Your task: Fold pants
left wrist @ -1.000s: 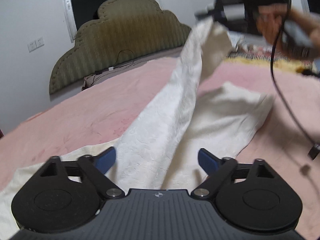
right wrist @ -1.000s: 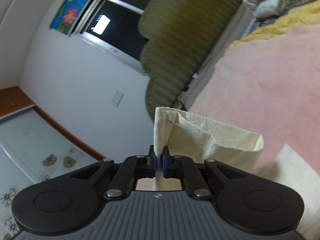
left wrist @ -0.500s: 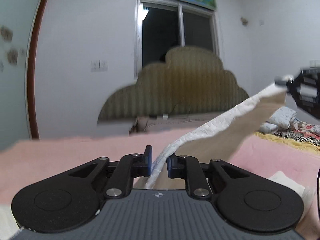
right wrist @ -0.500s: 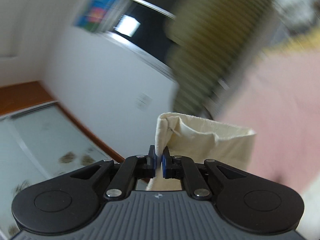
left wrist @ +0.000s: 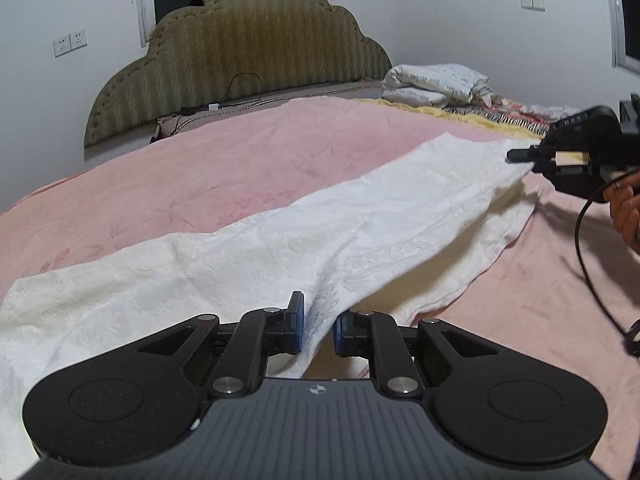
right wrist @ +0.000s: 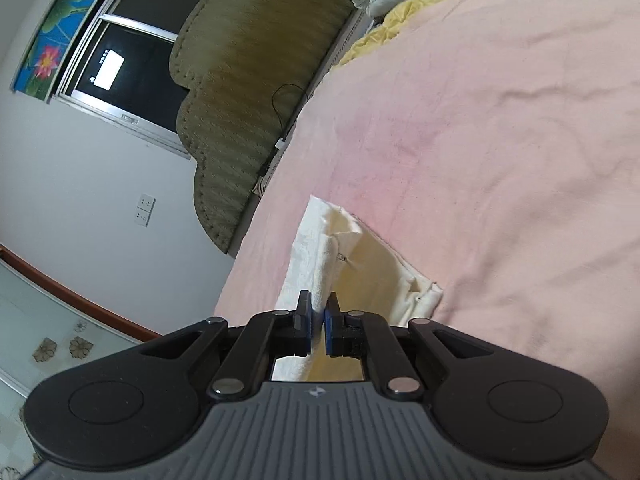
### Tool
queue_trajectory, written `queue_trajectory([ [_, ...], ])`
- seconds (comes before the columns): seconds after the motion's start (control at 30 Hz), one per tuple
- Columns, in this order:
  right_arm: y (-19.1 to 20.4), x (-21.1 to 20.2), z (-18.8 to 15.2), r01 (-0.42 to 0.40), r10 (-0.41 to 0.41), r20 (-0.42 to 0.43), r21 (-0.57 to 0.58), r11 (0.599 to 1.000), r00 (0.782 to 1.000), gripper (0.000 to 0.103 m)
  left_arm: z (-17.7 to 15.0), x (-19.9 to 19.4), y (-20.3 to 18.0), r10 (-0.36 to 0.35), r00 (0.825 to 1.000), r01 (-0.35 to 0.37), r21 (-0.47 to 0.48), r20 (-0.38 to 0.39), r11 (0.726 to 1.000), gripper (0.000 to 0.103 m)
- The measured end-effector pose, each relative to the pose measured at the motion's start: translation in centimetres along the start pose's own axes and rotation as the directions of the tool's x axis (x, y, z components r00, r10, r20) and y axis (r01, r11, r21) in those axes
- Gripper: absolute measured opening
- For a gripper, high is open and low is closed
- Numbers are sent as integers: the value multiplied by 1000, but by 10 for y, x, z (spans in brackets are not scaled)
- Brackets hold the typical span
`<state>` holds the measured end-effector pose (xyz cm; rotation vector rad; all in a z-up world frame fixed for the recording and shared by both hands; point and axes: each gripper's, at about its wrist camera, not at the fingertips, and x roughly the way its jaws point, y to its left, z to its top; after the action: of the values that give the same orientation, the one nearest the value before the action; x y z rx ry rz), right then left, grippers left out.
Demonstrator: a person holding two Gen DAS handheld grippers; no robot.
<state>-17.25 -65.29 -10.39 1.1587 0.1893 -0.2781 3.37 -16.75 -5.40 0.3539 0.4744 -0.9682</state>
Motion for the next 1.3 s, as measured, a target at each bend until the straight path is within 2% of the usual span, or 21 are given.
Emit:
queue_trajectory([
  [0.1,-1,-6,-5,17,-17,4,-48,999,1000,6,-9,-5,-8,-6,1000,6,23,-12,1000,18],
  [0.33,-9,-2,-8,157,-164,-45,-124,980,985,9,-19,-4,-8,-8,999,9,39,-32,999,18],
  [0.43,-13,-8,0,151,-158,-66,-91,984,985,10,-18,-7,-5,-20,999,22,34,-35,999,18],
  [0.5,-8,-21,4,190,-193,-21,-118,975,981,14,-18,-10,-3,-33,999,34,32,-32,999,18],
  [0.53,-2,-29,5,236,-233,37,-155,959,972,14,-18,-11,-3,-39,999,40,32,-31,999,18],
  [0.6,21,-38,5,348,-310,174,-273,897,935,17,-19,-13,-3,-58,998,58,28,-32,998,17],
  [0.63,35,-34,3,363,-307,205,-351,863,929,17,-19,-14,-2,-69,997,70,28,-34,997,17],
  [0.67,47,-27,0,349,-291,198,-418,839,936,17,-18,-16,-3,-81,996,82,29,-36,996,17],
  [0.77,84,15,-16,240,-249,70,-601,762,966,18,-17,-22,-3,-105,994,106,32,-33,994,17],
  [0.83,100,50,-36,131,-229,-58,-674,727,972,19,-15,-25,-1,-123,991,124,16,-46,992,17],
  [0.9,108,76,-59,15,-233,-201,-726,687,951,19,-13,-32,4,-167,985,166,-19,-47,986,27],
  [0.93,111,84,-72,-21,-255,-242,-762,647,936,19,-12,-36,7,-186,982,185,-40,-33,982,28],
  [1.0,112,94,-100,-43,-349,-257,-854,518,901,19,-7,-44,16,-208,978,209,-85,12,974,45],
  [1.03,110,92,-108,-33,-365,-226,-885,465,903,19,-5,-47,20,-200,979,203,-104,39,974,60],
  [1.07,107,88,-108,-20,-353,-202,-889,457,913,19,-2,-48,25,-179,982,186,-122,67,975,72],
  [1.13,104,82,-98,70,-352,-136,-856,513,926,20,5,-45,32,-104,990,117,-146,93,982,79],
  [1.17,104,77,-95,104,-338,-102,-836,538,936,20,7,-40,36,-55,994,68,-153,90,986,78],
  [1.2,104,72,-91,100,-306,-99,-815,571,947,21,9,-33,39,-13,997,25,-157,76,987,78],
  [1.23,104,67,-91,60,-271,-132,-798,600,953,21,9,-23,42,11,999,-3,-161,47,987,78],
  [1.27,106,67,-94,10,-251,-182,-790,613,951,21,7,-13,45,17,1000,-17,-161,1,987,78],
  [1.3,108,70,-101,-32,-254,-229,-799,600,940,23,3,-4,46,15,999,-23,-155,-52,988,77],
])
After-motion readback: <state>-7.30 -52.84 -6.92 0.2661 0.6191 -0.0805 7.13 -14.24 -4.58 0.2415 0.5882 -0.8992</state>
